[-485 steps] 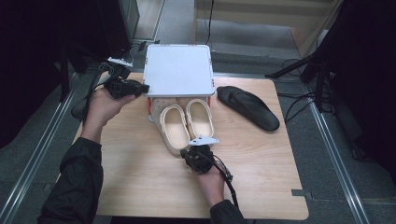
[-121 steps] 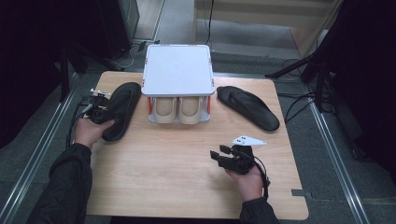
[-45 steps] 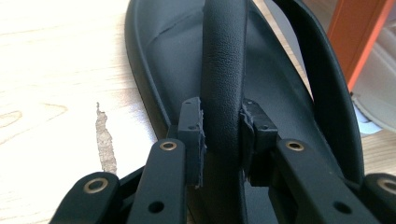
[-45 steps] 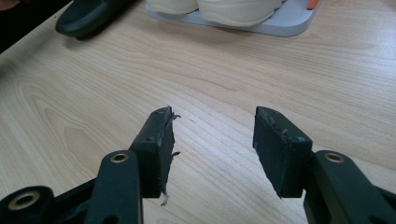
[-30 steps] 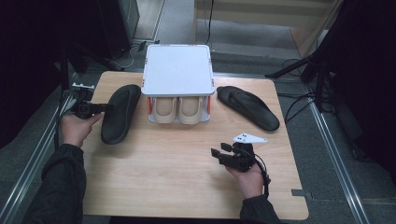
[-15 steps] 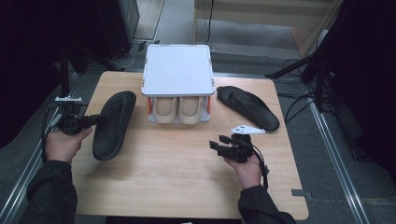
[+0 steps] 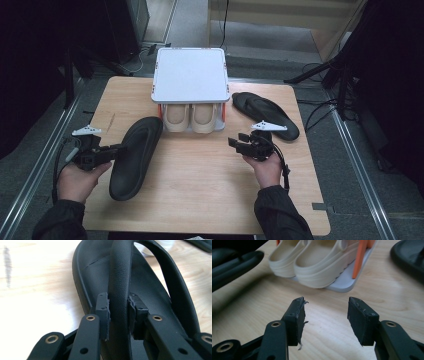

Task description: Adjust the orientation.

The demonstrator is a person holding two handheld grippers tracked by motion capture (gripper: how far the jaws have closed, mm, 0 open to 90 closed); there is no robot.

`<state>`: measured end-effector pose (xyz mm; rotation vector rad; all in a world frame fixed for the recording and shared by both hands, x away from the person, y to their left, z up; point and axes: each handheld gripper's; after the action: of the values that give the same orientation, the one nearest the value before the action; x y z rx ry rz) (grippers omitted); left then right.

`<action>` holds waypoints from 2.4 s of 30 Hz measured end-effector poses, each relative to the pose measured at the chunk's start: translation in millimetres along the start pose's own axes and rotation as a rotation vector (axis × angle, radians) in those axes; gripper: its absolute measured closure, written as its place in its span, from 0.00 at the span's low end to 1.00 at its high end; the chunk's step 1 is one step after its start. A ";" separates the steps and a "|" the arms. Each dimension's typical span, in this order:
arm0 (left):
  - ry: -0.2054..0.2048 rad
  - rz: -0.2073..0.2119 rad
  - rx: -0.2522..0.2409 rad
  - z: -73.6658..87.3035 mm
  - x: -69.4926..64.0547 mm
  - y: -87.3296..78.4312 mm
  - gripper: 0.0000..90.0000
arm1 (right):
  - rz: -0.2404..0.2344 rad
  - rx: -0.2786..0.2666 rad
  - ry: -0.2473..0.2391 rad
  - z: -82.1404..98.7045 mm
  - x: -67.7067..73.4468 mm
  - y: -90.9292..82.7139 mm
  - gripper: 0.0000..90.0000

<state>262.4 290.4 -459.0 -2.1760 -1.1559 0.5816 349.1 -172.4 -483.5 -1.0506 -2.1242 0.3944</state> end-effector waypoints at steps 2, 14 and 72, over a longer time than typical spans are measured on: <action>0.006 0.005 -0.002 3.0 -7.8 1.0 0.82 | 0.010 -0.010 0.006 -3.1 -3.5 -0.5 0.54; 0.039 0.051 0.031 17.6 -48.2 25.6 0.82 | 0.062 -0.046 0.008 -16.2 -25.4 -5.2 0.59; 0.135 0.116 0.048 14.9 -28.7 50.3 0.39 | 0.265 -0.083 0.124 -48.9 -117.3 -20.3 1.00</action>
<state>267.4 248.5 -501.3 -2.2153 -0.9412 0.4974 420.6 -278.9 -493.8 -1.3751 -1.9115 0.3587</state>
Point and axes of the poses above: each handheld gripper's, and its own axes: y roughly forward along the jaws, z roughly out of its underside, x roughly to its left, and after that the axes turned 15 degrees about y, right-handed
